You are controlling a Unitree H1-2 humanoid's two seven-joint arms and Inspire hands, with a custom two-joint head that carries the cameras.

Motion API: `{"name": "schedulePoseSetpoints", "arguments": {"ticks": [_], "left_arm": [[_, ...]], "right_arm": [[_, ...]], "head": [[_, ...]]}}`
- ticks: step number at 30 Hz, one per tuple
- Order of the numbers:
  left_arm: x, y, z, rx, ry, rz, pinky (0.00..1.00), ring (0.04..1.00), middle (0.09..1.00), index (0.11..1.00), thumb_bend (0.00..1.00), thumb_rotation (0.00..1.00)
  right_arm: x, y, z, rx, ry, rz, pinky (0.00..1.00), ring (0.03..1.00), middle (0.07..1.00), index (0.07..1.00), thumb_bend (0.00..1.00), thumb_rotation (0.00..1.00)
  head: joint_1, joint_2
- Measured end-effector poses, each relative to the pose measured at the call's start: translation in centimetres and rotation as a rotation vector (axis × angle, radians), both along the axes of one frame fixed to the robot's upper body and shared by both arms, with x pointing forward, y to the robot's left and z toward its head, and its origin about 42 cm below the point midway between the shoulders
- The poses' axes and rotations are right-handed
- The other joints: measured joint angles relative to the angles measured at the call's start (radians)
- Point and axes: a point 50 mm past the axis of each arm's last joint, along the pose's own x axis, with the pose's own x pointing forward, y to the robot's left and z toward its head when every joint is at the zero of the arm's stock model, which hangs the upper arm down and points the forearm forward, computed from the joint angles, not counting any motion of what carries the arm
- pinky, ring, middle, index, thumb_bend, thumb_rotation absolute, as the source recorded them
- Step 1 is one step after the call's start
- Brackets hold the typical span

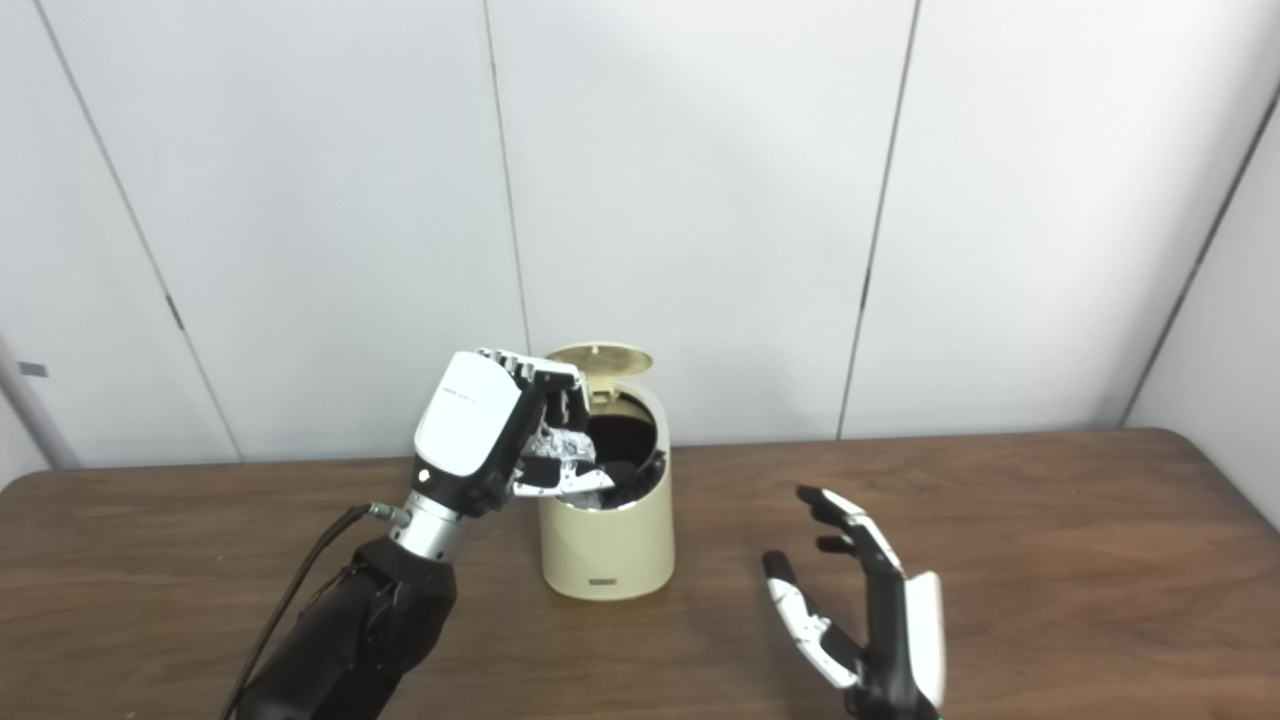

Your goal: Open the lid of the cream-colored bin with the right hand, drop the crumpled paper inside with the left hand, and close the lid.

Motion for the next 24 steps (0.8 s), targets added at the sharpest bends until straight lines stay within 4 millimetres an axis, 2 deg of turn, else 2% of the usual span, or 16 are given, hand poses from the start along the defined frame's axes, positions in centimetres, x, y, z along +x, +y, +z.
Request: {"name": "schedulePoseSetpoints", "arguments": {"ticks": [12,24], "left_arm": [[1.3,-1.2,-1.2,0.032,-0.016,0.001,0.06,0.1,0.16,0.219,0.63,0.16],[2.5,-1.6,-2.1,0.04,-0.117,-0.013,0.05,0.086,0.143,0.2,0.63,0.11]], "right_arm": [[-0.1,0.7,0.0,0.005,-0.005,0.009,0.64,0.757,0.771,0.736,0.21,0.5],[-0.5,1.2,0.0,0.014,-0.001,0.022,0.65,0.76,0.773,0.738,0.23,0.57]], "head": [[-0.009,0.009],[-0.008,0.017]]}}
